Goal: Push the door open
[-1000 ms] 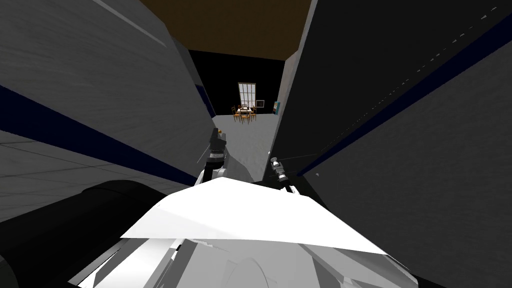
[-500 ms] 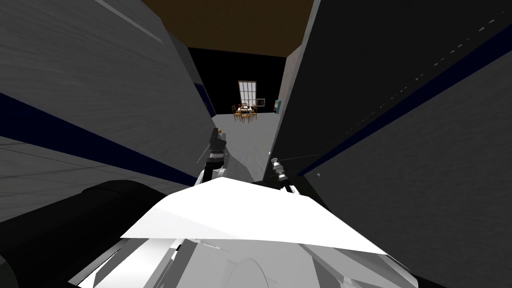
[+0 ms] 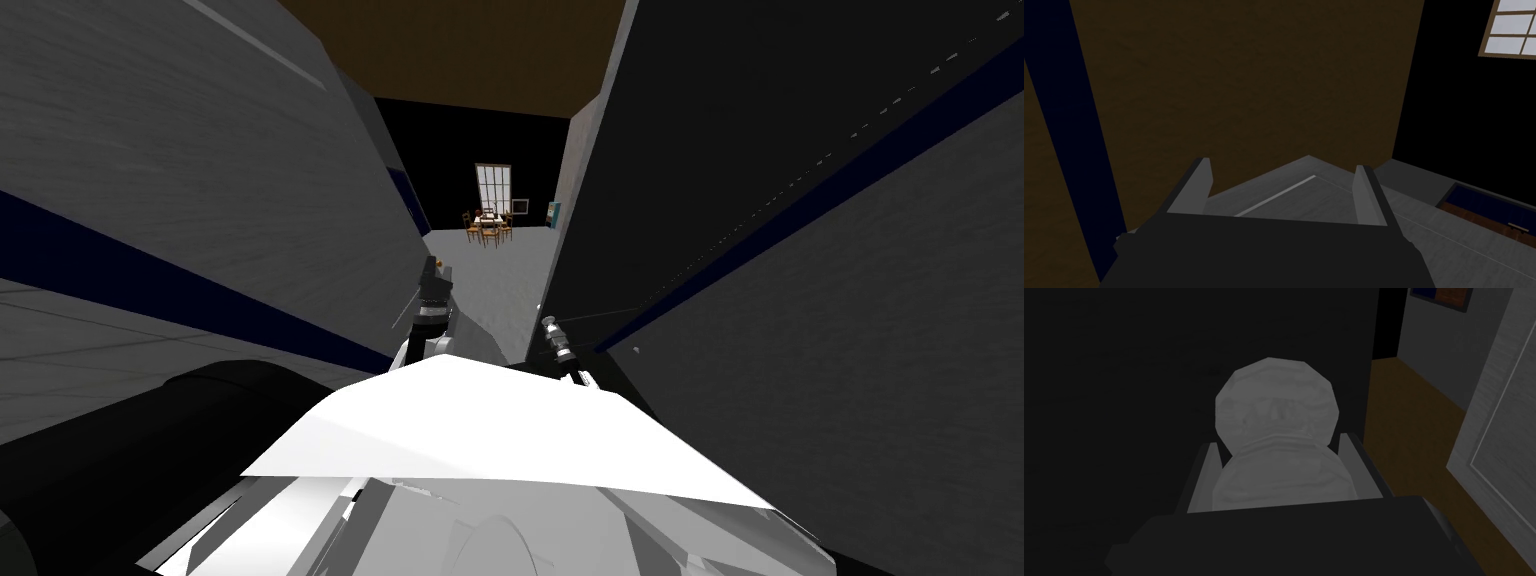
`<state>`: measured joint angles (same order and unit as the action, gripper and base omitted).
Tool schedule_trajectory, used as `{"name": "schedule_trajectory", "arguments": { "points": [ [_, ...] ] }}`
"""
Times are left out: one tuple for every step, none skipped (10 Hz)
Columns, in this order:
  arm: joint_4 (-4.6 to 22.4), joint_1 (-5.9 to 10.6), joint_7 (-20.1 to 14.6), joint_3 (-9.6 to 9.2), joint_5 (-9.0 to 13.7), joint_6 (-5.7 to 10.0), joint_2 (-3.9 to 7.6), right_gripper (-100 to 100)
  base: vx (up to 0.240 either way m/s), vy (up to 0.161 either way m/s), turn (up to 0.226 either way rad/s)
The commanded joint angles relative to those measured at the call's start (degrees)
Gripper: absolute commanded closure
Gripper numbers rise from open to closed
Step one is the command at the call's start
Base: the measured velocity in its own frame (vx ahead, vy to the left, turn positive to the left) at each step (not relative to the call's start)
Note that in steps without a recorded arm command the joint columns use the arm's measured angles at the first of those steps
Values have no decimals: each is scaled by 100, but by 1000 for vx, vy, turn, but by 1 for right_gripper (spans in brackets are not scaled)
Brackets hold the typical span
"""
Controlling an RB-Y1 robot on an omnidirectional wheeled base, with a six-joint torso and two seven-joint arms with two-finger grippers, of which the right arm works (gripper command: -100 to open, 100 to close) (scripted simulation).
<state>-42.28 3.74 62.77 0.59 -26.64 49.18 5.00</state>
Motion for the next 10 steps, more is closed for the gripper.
{"name": "schedule_trajectory", "arguments": {
  "points": [
    [-10,15,-204,-18,45,10,6,100,21,13,-24],
    [-1,23,-364,-39,79,9,9,100,24,13,-44],
    [9,32,-524,-61,113,8,12,100,29,13,-39],
    [18,41,-685,-82,147,8,16,100,40,22,-29],
    [28,49,-845,-104,182,7,19,100,49,21,-31],
    [41,61,-1021,-133,228,6,23,100,46,25,-45],
    [54,74,-1185,-164,277,5,26,100,45,26,-43],
    [54,74,-1249,-164,277,5,26,100,35,13,-15],
    [68,86,-1444,-195,326,4,30,100,35,13,-25],
    [81,99,-1604,-226,375,3,34,100,44,17,-49]
  ]
}}
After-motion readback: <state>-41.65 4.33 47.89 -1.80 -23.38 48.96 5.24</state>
